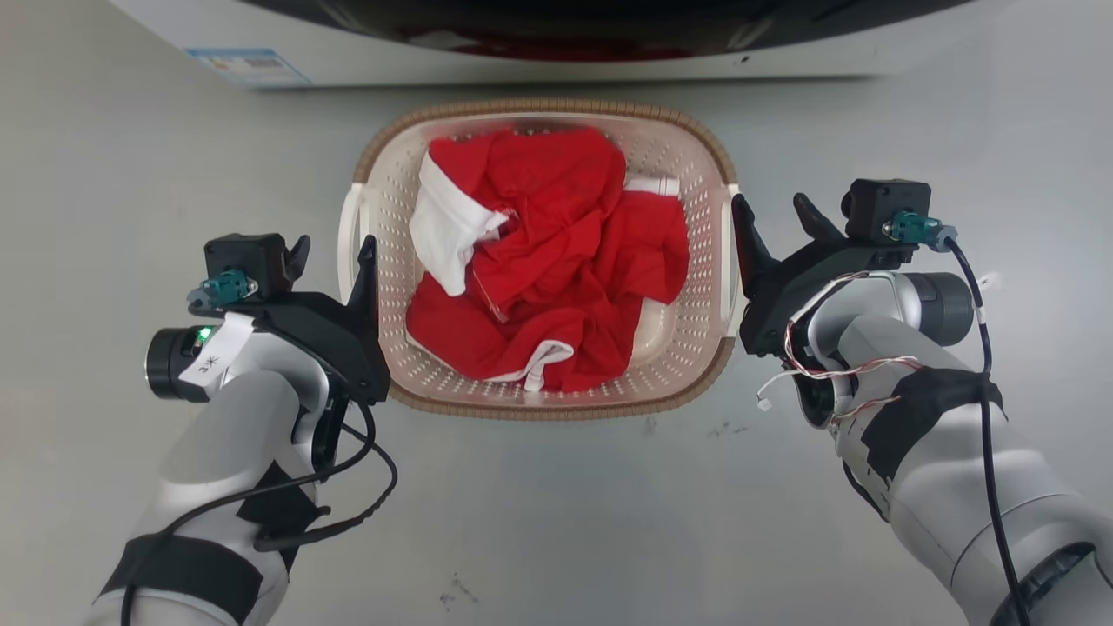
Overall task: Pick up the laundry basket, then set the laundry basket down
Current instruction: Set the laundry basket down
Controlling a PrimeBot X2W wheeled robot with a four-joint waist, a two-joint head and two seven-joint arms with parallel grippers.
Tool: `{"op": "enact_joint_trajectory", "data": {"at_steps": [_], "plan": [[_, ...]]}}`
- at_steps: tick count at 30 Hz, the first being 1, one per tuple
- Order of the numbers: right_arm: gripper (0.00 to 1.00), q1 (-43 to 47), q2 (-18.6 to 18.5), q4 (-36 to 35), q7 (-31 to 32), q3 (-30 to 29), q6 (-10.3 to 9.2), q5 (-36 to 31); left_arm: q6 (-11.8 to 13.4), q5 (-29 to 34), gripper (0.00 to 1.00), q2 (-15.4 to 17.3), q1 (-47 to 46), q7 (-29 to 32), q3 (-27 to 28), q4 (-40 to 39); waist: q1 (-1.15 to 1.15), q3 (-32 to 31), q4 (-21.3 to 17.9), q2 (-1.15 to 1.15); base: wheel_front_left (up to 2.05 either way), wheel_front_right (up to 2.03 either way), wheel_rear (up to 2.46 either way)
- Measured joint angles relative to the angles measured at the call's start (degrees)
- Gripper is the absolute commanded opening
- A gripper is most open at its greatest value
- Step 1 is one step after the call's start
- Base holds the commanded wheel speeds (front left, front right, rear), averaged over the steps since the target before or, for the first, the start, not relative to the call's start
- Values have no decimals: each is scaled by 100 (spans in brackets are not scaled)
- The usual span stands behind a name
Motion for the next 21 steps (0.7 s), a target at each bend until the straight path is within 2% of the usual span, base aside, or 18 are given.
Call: {"op": "enact_joint_trajectory", "data": {"at_steps": [9,15,21], "plan": [[100,351,2,-5,-54,-70,194,-8,-52,-66,100,-18,471,-2,280,-383,0,-722,-24,0,0,0,0],[100,634,4,-148,-54,-282,196,-26,-47,-62,100,19,968,-3,476,-786,-1,-1221,-36,0,0,0,0],[100,1118,-3,-370,-54,-536,175,-133,73,26,100,36,1621,-3,666,-1207,0,-1726,-65,0,0,0,0]]}}
